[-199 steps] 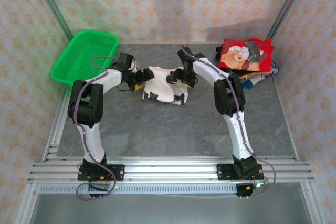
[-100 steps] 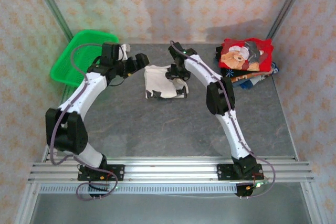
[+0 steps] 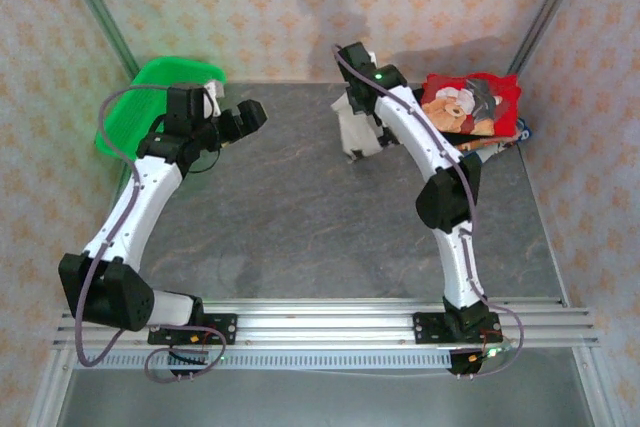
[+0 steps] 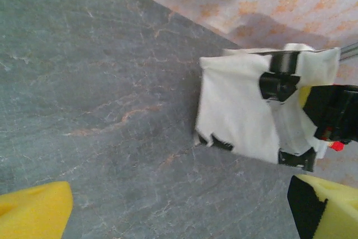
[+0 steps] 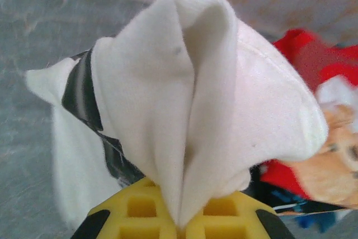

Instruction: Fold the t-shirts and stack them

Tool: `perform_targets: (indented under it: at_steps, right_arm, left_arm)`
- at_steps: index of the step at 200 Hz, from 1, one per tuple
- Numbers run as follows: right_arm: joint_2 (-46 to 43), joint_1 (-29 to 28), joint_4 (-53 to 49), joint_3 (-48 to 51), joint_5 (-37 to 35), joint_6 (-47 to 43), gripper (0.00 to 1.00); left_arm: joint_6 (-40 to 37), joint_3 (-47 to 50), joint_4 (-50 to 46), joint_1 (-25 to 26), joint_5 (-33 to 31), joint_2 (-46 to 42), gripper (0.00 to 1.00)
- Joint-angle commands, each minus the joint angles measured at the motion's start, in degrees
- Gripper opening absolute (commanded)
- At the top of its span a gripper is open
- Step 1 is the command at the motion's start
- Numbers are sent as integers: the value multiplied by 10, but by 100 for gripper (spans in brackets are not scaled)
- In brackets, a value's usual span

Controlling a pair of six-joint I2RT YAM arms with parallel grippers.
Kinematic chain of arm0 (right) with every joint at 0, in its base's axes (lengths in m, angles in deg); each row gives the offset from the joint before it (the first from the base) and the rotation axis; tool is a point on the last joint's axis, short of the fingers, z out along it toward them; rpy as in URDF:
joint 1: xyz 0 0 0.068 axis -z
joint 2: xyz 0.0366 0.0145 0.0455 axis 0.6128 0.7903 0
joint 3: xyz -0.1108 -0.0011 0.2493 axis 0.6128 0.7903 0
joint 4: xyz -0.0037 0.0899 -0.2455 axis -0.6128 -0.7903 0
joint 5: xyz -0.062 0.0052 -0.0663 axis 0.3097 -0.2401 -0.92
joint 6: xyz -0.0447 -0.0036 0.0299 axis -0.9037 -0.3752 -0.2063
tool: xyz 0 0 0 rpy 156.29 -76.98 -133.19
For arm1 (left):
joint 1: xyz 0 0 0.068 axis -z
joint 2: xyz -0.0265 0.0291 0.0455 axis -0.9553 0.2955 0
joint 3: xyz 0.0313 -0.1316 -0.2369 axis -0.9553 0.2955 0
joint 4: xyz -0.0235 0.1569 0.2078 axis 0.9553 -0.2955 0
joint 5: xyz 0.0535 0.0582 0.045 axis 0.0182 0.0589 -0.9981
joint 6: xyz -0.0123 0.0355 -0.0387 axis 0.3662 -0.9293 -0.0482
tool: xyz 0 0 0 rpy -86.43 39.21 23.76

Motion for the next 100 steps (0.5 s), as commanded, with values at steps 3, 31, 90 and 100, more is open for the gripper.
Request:
perform_targets:
  at_steps: [3,31,90,100]
  right_arm:
    - [-14,13,17,-22,-82,-82,0]
    - [-30,29,31,-45,-81,-100,0]
    - [-24,49,-12,-146,-69,-117,0]
    - [-31,54,-12,-145,-66,-117,0]
  left_arm:
    - [-7,-57,-22,-2,-39,-36,100]
    - [-33,-107,-57,-2,-60,-53,100]
    - [-44,-120,-80,-3,-70,-75,100]
    - [-43,-117,-80,-2,-69,-78,100]
